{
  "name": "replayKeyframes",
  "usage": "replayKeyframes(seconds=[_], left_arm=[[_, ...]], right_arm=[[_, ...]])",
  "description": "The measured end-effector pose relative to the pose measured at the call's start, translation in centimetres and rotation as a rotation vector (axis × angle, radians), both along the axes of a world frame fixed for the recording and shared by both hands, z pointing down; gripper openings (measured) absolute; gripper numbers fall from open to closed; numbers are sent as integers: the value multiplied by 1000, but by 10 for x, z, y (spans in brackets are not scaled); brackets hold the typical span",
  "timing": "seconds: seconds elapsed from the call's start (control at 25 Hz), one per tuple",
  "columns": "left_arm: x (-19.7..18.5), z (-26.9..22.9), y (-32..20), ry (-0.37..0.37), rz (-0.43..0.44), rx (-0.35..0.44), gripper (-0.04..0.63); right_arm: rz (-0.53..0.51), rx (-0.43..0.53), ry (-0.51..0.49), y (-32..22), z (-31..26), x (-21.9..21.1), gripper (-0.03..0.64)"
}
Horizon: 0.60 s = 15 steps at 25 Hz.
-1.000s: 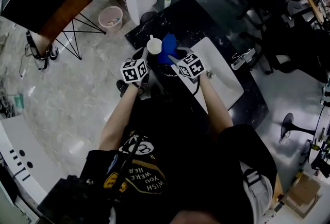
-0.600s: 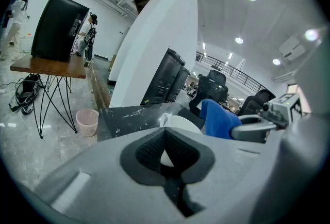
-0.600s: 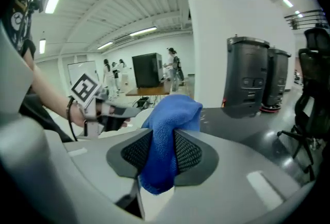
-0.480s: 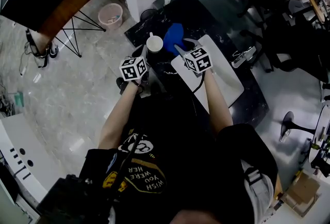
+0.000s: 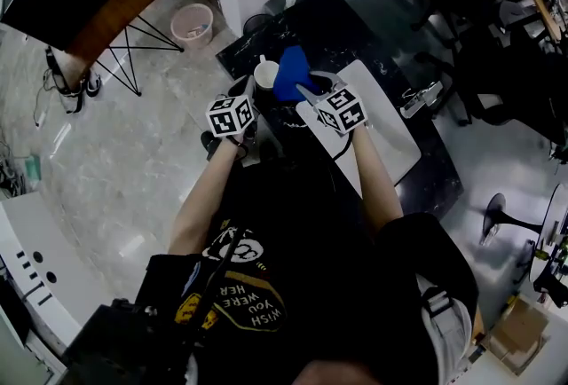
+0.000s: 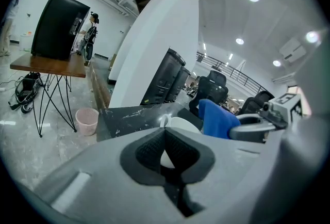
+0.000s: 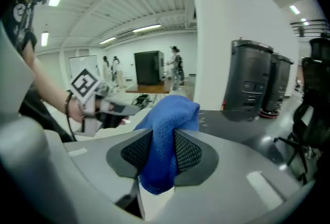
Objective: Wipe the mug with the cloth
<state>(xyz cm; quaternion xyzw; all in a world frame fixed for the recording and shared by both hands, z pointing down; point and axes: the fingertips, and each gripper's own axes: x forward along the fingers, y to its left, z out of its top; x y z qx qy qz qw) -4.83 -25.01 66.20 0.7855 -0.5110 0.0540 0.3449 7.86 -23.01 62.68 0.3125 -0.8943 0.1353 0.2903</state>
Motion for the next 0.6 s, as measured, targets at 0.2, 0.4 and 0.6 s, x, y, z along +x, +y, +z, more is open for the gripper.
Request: replayKeyframes(seconds=[0.2, 0.4, 0.6], left_arm=[[0, 2, -1, 5, -3, -2, 3], [1, 0, 0, 14, 1, -4, 3], [-2, -6, -1, 21, -3, 10, 3]], right_arm=[[82, 25, 95, -22, 12, 10, 120], [-262, -83, 71, 64, 29, -39, 120], [61, -22, 50, 6, 10, 16, 118]])
